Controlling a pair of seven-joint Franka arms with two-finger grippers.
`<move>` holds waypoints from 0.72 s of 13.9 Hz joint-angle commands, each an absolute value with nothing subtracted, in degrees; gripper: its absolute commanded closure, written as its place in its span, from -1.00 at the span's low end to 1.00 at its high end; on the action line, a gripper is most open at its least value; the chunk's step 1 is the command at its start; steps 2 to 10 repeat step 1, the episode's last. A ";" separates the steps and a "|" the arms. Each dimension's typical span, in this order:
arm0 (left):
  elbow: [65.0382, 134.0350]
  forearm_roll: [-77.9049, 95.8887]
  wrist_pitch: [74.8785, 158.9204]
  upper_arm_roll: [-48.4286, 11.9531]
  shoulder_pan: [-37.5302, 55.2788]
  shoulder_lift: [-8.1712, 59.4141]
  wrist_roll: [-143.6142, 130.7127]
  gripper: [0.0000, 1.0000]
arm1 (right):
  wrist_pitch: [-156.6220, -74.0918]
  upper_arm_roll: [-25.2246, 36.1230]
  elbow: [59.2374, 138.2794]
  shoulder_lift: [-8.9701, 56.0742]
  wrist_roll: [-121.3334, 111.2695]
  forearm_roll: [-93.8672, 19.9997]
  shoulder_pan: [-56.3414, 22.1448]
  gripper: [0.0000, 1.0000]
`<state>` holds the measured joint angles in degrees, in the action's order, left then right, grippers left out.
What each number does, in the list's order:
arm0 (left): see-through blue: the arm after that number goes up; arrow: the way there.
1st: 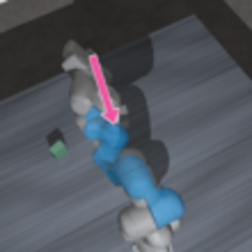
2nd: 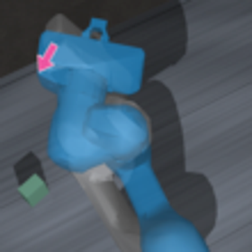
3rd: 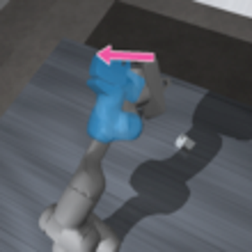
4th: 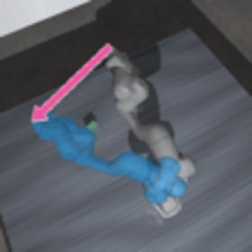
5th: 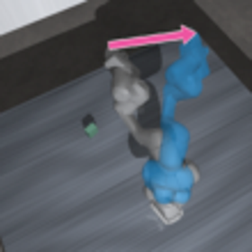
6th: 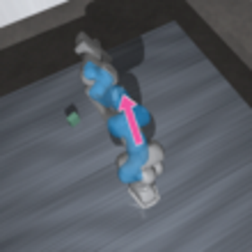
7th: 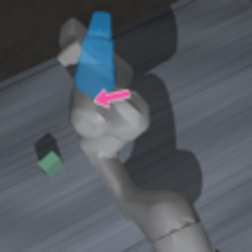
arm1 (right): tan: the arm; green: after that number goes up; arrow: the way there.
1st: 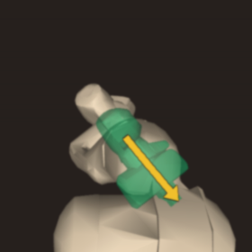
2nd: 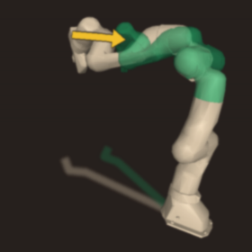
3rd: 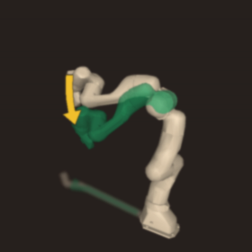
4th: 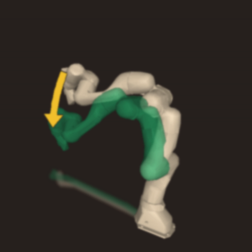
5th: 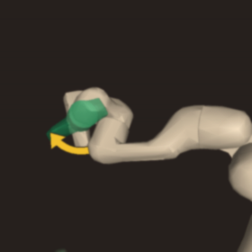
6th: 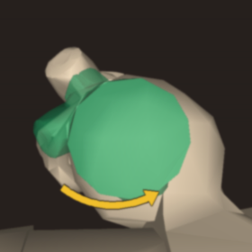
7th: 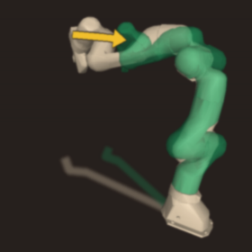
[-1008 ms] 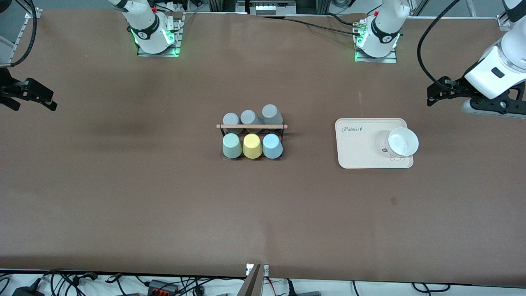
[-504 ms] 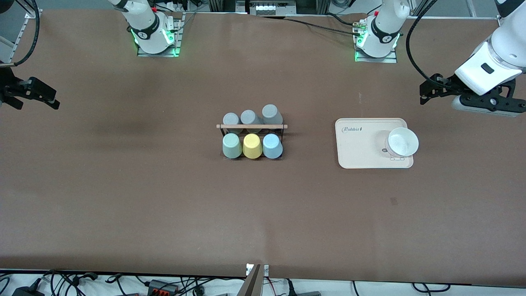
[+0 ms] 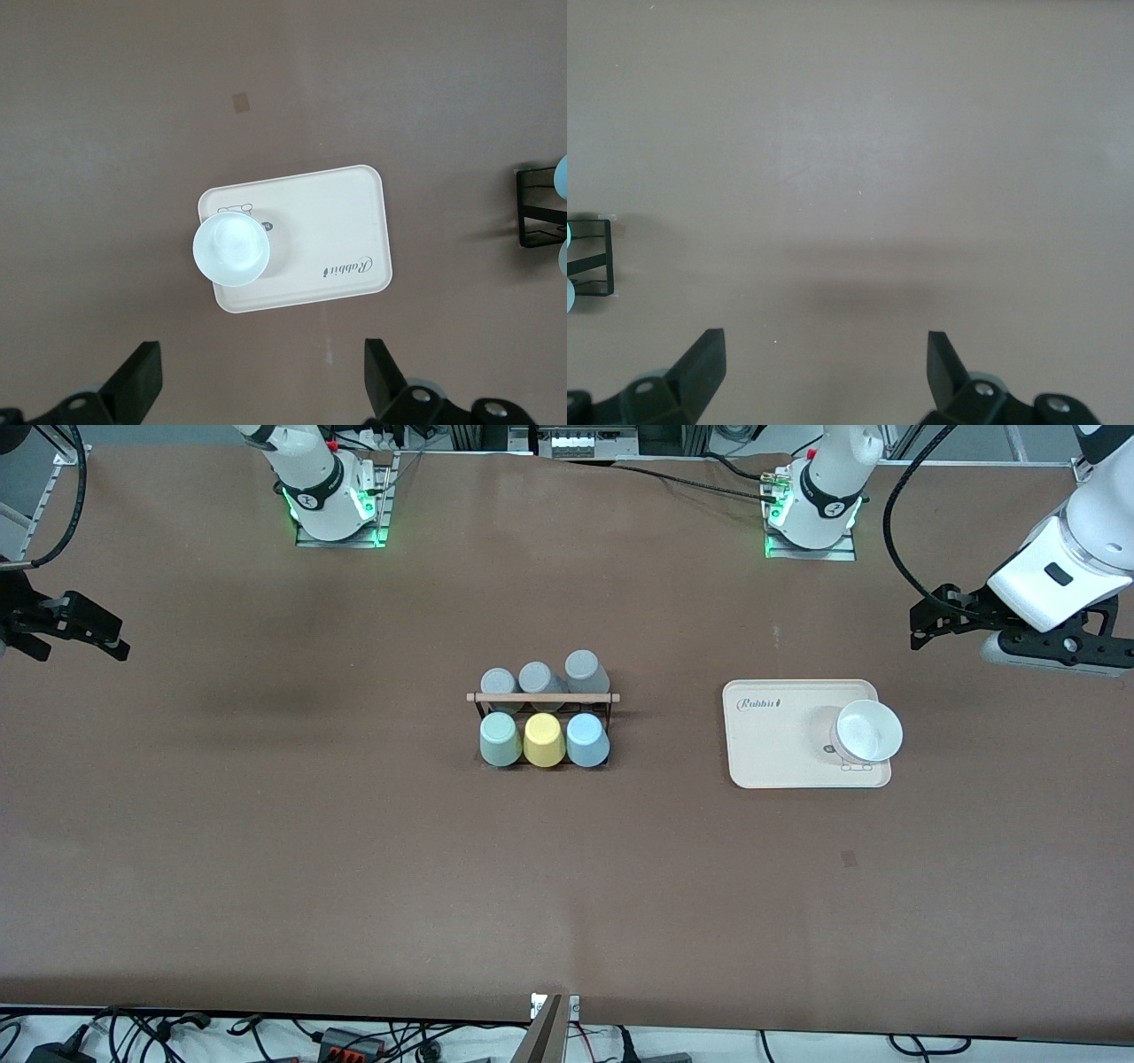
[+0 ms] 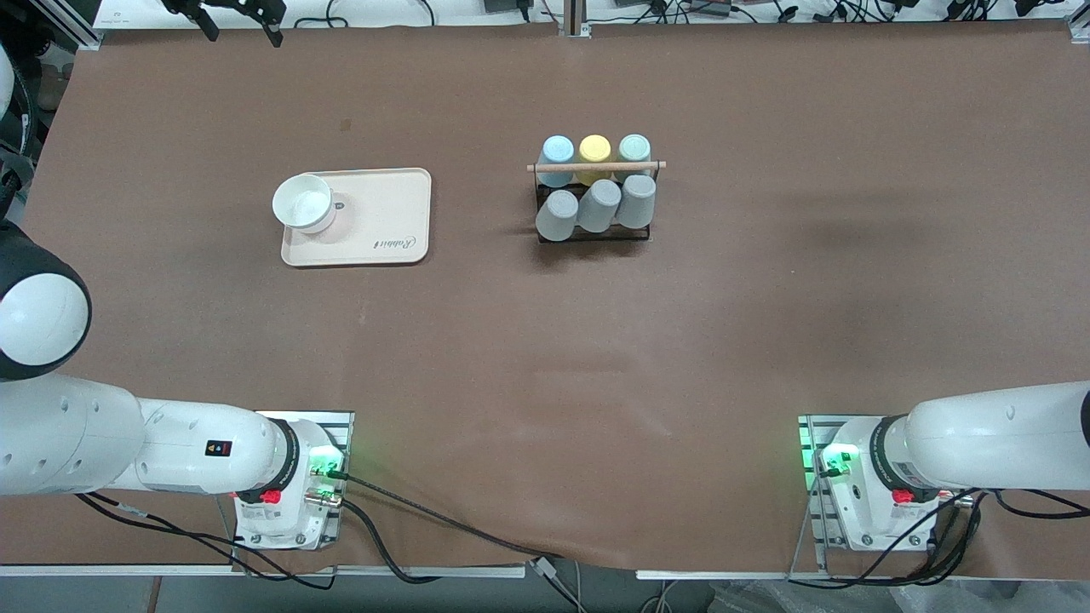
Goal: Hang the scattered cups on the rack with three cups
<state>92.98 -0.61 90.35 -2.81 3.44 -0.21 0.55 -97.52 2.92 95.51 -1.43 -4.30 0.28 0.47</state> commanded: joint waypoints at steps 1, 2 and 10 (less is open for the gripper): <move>91.58 -1.32 89.03 -2.90 3.51 0.18 0.18 -1.00 | -97.47 2.37 96.77 -2.90 -4.83 0.97 0.79 -1.00; 91.58 -1.32 89.03 -2.90 3.51 0.18 0.18 -1.00 | -97.47 2.37 96.77 -2.90 -4.83 0.97 0.79 -1.00; 91.58 -1.32 89.03 -2.90 3.51 0.18 0.18 -1.00 | -97.47 2.37 96.77 -2.90 -4.83 0.97 0.79 -1.00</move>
